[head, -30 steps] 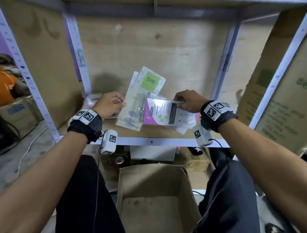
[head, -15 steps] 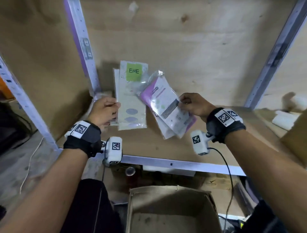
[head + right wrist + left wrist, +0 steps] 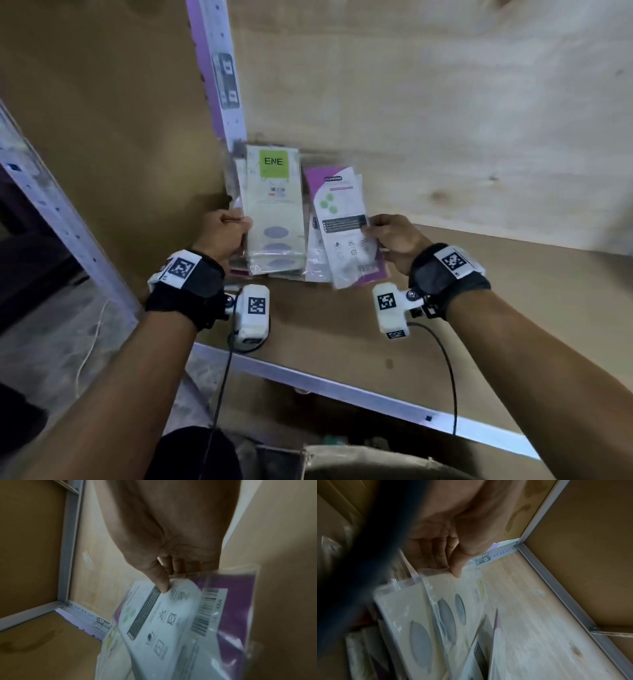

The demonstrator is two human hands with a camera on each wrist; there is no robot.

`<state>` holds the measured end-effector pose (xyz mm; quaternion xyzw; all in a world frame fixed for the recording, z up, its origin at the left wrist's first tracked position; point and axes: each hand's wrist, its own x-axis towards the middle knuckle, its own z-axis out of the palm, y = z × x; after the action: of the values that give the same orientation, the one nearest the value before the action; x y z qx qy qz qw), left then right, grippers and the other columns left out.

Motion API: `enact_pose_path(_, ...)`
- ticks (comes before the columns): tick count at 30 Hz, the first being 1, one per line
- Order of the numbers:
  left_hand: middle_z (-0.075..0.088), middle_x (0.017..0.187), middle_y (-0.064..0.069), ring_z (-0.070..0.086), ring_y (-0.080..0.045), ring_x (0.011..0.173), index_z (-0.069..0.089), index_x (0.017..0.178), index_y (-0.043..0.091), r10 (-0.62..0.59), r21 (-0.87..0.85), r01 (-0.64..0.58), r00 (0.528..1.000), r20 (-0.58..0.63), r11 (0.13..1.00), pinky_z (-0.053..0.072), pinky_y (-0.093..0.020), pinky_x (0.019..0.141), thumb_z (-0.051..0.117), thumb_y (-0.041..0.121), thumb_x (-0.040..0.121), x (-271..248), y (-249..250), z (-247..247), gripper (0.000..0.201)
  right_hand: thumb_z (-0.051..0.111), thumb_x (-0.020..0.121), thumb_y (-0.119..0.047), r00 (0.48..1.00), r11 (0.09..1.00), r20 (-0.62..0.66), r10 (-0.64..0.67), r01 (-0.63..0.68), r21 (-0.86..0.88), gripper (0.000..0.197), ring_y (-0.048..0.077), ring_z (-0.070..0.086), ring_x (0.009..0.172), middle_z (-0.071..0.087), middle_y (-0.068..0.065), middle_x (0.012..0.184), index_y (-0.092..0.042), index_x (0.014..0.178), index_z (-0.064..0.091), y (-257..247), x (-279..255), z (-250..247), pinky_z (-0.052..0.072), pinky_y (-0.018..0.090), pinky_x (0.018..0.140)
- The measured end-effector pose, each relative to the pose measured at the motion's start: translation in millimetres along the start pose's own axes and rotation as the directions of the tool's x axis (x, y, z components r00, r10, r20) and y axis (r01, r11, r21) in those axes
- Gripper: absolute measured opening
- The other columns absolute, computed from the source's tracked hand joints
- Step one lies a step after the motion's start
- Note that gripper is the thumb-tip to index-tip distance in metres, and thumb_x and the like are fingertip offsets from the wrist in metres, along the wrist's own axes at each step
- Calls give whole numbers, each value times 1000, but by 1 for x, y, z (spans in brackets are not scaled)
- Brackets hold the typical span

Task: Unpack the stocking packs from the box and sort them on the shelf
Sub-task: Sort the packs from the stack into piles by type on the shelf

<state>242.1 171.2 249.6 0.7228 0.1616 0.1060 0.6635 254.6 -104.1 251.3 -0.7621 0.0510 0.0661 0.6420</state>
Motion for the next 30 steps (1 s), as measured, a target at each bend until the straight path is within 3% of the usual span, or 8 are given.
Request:
enact_pose_path(3,65,122,-19,59,-26,97,62,115,4,-21,55,24,998,-55,998,52,-37,87,62,9,96,20,-10,-7,19,56,94,3,998,994,36,56,-59,91,3,18,73,61,71,15,88,1,93,58,4,20,13,56,27,49)
enact_pose_path(6,65,122,-22,56,-25,94,64,115,2,-9,135,21,996,-87,991,49,-35,81,62,10,96,36,-19,-13,21,56,93,6,993,988,80,84,-94,124,8,27,74,70,70,18,91,0,88,56,6,34,27,61,36,57)
enact_pose_path(11,69,117,-20,64,-33,103,70,109,4,13,205,11,993,-116,979,53,-46,97,62,10,95,54,-22,-24,18,55,94,6,988,986,54,148,-151,71,14,42,66,105,66,27,114,4,107,55,0,51,49,54,55,92)
enact_pose_path(14,69,120,-18,62,-35,113,70,115,1,45,276,-8,991,-128,961,49,-39,102,56,11,96,61,-23,-26,25,61,92,2,994,994,4,111,-111,-10,4,36,69,95,69,24,111,-1,91,59,-4,58,60,58,48,84)
enact_pose_path(18,71,113,-14,64,-32,110,71,114,5,75,370,-47,995,-61,928,48,-38,101,64,29,91,58,-24,-23,35,80,79,-19,998,992,-13,58,-59,-108,32,32,73,88,73,16,103,-5,100,60,-5,60,77,59,51,82)
enact_pose_path(20,70,113,-11,61,-34,112,73,111,14,108,556,-64,993,-46,828,47,-44,102,67,46,80,55,-26,-22,45,85,70,-27,999,983,-16,34,-36,-178,46,29,73,85,73,11,100,-7,103,60,-4,58,85,60,49,79)
enact_pose_path(24,55,135,-12,40,-39,132,68,120,26,102,790,-5,992,-72,613,29,-50,113,66,50,82,51,-23,-18,46,84,71,-31,999,935,-2,-37,34,-354,32,26,74,82,76,6,93,-13,93,71,0,55,96,61,45,79)
enact_pose_path(30,52,136,-15,35,-38,134,65,121,23,215,746,-94,974,-67,660,22,-49,116,62,52,84,33,-8,-20,47,78,81,-25,995,936,-67,-72,44,-350,32,27,68,94,67,5,99,-14,97,52,-7,33,83,58,45,86)
